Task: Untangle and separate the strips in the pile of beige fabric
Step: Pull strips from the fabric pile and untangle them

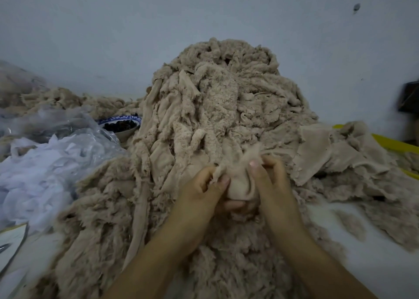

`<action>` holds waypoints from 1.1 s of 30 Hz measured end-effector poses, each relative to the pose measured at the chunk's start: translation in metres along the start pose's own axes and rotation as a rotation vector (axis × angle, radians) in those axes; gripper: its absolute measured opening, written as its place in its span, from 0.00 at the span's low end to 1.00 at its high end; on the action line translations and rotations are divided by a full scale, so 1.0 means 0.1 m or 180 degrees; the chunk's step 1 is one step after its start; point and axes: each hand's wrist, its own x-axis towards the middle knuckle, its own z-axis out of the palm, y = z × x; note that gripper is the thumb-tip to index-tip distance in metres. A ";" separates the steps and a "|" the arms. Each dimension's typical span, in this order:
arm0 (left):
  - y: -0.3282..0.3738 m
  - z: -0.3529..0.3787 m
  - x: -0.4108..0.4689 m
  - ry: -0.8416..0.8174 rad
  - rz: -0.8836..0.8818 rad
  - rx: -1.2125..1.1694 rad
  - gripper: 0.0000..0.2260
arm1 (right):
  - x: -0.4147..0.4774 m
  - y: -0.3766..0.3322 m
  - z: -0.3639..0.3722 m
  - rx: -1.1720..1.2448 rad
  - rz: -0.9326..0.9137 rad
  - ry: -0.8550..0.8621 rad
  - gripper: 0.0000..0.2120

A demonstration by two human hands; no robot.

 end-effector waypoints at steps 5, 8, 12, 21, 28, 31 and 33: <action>-0.03 0.04 -0.07 -0.0289 0.0114 0.1116 0.08 | 0.02 0.07 -0.03 -0.0613 0.0296 -0.0136 0.09; 0.01 0.09 -0.06 -0.0242 0.0109 0.1244 0.05 | 0.04 0.08 -0.07 -0.0632 0.0429 0.0048 0.15; 0.04 0.09 -0.02 -0.0117 0.0363 0.1319 0.14 | 0.13 0.05 -0.14 -0.0400 0.0353 0.0358 0.19; 0.19 -0.17 0.06 0.0848 -0.0203 -0.0732 0.19 | 0.32 0.01 -0.62 0.0200 0.0744 0.1572 0.13; 0.17 -0.15 0.11 0.0736 -0.0812 -0.2113 0.19 | 0.21 0.08 -0.25 -0.1395 0.0628 0.0284 0.44; 0.17 -0.17 0.13 0.0665 -0.0818 -0.2323 0.18 | 0.12 -0.04 -0.19 -0.1198 0.0284 -0.0389 0.28; 0.16 -0.15 0.12 0.0523 -0.0889 -0.2347 0.20 | 0.04 -0.03 -0.09 -0.1220 0.0312 -0.1087 0.13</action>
